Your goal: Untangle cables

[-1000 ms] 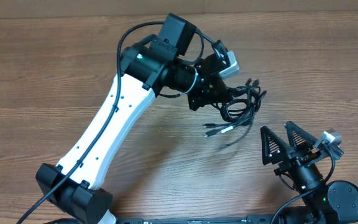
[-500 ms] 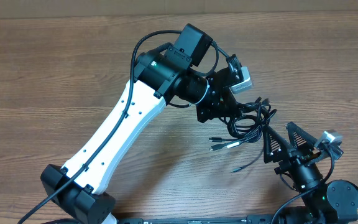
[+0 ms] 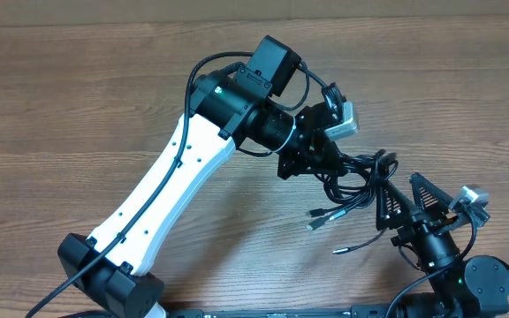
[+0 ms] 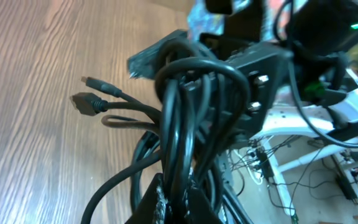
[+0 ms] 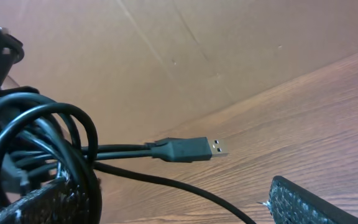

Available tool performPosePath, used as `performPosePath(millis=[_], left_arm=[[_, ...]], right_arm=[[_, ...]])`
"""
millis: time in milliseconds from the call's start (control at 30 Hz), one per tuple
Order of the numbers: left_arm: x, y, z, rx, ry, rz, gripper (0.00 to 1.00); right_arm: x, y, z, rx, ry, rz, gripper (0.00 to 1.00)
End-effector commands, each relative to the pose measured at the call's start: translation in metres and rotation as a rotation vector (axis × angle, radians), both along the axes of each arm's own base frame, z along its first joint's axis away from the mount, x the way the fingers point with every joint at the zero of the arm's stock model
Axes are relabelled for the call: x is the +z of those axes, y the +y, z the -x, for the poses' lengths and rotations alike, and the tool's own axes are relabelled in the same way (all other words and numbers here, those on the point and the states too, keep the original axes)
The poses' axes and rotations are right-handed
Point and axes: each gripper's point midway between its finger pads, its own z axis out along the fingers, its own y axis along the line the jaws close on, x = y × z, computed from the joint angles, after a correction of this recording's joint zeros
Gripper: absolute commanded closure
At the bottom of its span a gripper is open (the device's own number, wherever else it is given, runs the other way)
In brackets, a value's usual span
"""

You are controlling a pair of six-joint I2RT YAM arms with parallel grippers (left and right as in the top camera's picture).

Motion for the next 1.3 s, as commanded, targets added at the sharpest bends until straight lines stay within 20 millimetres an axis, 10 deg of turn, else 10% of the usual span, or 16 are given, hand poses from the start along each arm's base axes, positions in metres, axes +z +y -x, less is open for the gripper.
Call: performPosePath(millis=[0,433,967,1267], left_arm=[[0.037,0.001,0.022,-0.104,-0.014,0.168,0.96],[0.043,-0.004,0.029,-0.135,-0.013,0.202,0.96],[0.044,-0.017,0.040,-0.179,-0.056,0.216,0.96],[0.034,-0.019,0.042,-0.168,-0.073,0.161,0.96]], right_arm=[[0.009,-0.002,0.002,-0.013,-0.017,0.005,0.05],[0.022,0.016,0.009,0.101,-0.076,0.011,0.01],[0.030,0.027,0.015,0.171,-0.127,0.052,0.20],[0.028,0.023,0.013,0.148,-0.116,0.051,0.48]])
